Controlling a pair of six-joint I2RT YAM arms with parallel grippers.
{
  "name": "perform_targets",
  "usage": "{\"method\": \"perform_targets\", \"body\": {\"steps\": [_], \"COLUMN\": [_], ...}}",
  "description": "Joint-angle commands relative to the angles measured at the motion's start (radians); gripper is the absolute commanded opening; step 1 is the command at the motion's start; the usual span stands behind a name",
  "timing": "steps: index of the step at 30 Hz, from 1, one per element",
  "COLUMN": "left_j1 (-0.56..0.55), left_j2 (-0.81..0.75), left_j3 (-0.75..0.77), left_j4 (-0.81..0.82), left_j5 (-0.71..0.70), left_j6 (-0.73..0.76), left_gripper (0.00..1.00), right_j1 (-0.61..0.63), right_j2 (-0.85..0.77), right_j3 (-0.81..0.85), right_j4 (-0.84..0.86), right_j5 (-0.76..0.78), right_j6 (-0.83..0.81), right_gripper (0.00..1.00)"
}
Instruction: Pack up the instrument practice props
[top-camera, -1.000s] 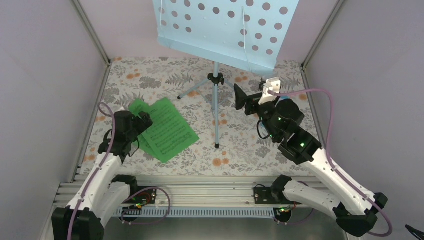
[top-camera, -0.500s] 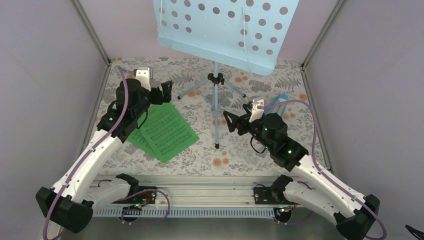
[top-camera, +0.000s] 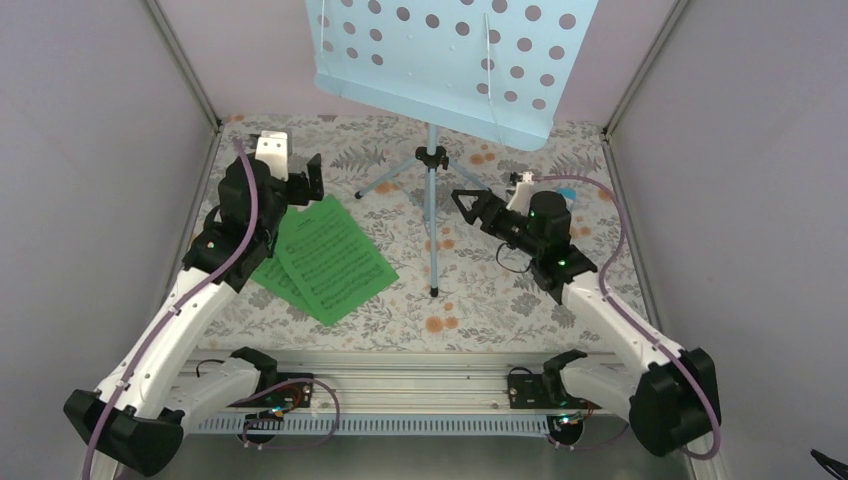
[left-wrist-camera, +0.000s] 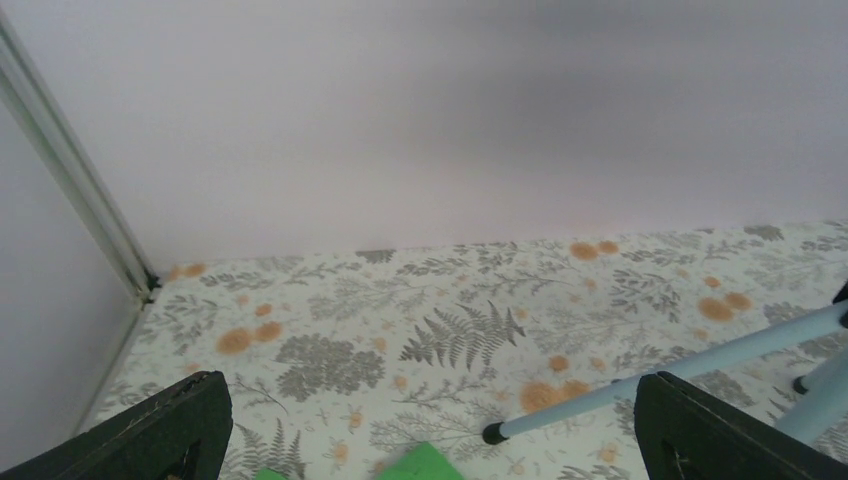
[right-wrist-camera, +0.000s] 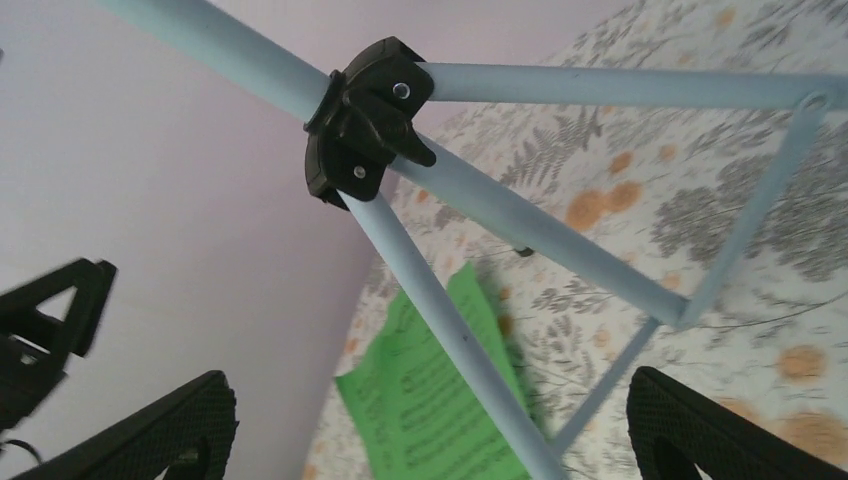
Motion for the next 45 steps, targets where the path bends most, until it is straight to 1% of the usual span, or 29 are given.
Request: {"method": "perform_targets", "body": {"steps": [1,7,10,16,17,20,24,28,32,38,42,45], "left_j1": [0.002,0.003,0.004,0.004,0.004,0.003,0.004,0.003,0.004,0.003,0.003,0.004], "left_j2": [-0.006,0.022,0.018,0.016,0.017,0.018,0.02,0.019,0.019,0.011,0.011,0.013], "left_j3": [0.004,-0.014,-0.032,-0.054,-0.055,-0.056,-0.061,-0.06,-0.061,-0.067,-0.071,-0.067], "left_j4": [0.059,0.065,0.072,0.074,0.075,0.071,0.069,0.066,0.064,0.065,0.066,0.065], "left_j5": [-0.073,-0.083,-0.09,-0.092,-0.09,-0.086,-0.081,-0.079,-0.073,-0.066,-0.067,-0.066], "left_j6": [0.081,0.11,0.125,0.136,0.136,0.137,0.135,0.135,0.133,0.125,0.121,0.119], "left_gripper": [1.0,1.0,1.0,1.0,1.0,1.0,1.0,1.0,1.0,1.0,1.0,1.0], "right_j1": [-0.011,-0.018,-0.018,-0.017,-0.018,-0.018,-0.018,-0.018,-0.018,-0.018,-0.019,-0.018], "right_j2": [0.068,0.176,0.235,0.361,0.379,0.424,0.452,0.443,0.425,0.414,0.403,0.395], "right_j3": [0.03,0.026,0.03,0.098,0.108,0.132,0.153,0.142,0.145,0.175,0.234,0.244], "right_j4": [0.223,0.383,0.474,0.563,0.578,0.605,0.606,0.599,0.562,0.511,0.411,0.382], "right_j5": [-0.132,-0.105,-0.104,-0.129,-0.132,-0.127,-0.127,-0.103,-0.078,-0.048,-0.014,0.002], "right_j6": [0.288,0.496,0.606,0.713,0.735,0.772,0.784,0.786,0.756,0.708,0.629,0.61], "right_gripper": [0.93,0.97,0.97,0.91,0.87,0.81,0.73,0.64,0.58,0.52,0.52,0.52]}}
